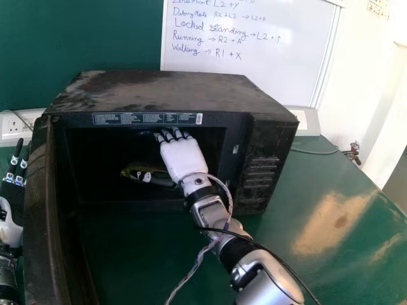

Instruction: Put biscuit inside oven

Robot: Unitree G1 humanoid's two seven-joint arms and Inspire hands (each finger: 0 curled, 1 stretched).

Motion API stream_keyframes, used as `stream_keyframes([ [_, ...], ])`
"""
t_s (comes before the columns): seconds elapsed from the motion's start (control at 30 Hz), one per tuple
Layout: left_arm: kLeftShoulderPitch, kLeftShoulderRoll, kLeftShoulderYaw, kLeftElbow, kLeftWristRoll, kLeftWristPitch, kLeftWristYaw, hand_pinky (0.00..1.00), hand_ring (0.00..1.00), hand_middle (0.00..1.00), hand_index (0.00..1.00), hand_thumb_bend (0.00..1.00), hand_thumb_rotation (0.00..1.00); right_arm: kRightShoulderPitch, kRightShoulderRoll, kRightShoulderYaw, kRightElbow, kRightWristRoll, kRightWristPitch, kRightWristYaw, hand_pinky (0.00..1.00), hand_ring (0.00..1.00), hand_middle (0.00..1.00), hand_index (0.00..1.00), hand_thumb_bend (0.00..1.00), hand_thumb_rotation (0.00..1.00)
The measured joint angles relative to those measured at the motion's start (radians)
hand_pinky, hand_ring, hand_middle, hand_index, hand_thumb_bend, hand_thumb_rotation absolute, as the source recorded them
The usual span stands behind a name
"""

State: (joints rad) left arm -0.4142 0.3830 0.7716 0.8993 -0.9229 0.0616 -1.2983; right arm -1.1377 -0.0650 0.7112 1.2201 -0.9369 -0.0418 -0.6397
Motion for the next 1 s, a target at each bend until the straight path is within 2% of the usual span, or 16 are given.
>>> stream_keyframes([
  [0.17,-0.003,0.002,0.0,0.005,0.0,0.006,-0.005,0.0,0.3,0.73,1.0,0.0,1.0,0.078,-0.064,-0.019,-0.127,0.029,-0.054,0.011,0.85,0.88,0.91,0.93,0.99,0.36],
  [0.33,-0.003,0.003,0.0,0.007,-0.001,0.011,-0.004,0.0,0.3,0.73,1.0,0.0,1.0,0.201,-0.161,-0.052,-0.295,0.057,-0.177,0.005,0.72,0.8,0.84,0.9,0.97,0.39],
  [0.5,-0.002,0.005,0.0,0.009,-0.001,0.011,-0.004,0.0,0.31,0.73,1.0,0.0,1.0,0.306,-0.242,-0.08,-0.388,0.062,-0.313,-0.072,0.64,0.7,0.76,0.83,0.91,0.38],
  [0.6,-0.002,0.006,0.0,0.012,-0.001,0.011,-0.004,0.0,0.3,0.75,1.0,0.0,1.0,0.353,-0.283,-0.093,-0.422,0.055,-0.374,-0.139,0.59,0.66,0.72,0.78,0.92,0.31],
  [0.67,-0.002,0.007,0.0,0.015,-0.001,0.011,-0.005,0.0,0.31,0.75,1.0,0.0,1.0,0.378,-0.303,-0.104,-0.445,0.049,-0.399,-0.17,0.57,0.64,0.7,0.77,0.92,0.26],
  [1.0,-0.004,0.01,0.0,0.023,-0.001,0.018,-0.009,0.0,0.3,0.73,0.99,0.0,1.0,0.489,-0.354,-0.169,-0.541,0.039,-0.472,-0.28,0.54,0.59,0.64,0.73,0.89,0.23],
])
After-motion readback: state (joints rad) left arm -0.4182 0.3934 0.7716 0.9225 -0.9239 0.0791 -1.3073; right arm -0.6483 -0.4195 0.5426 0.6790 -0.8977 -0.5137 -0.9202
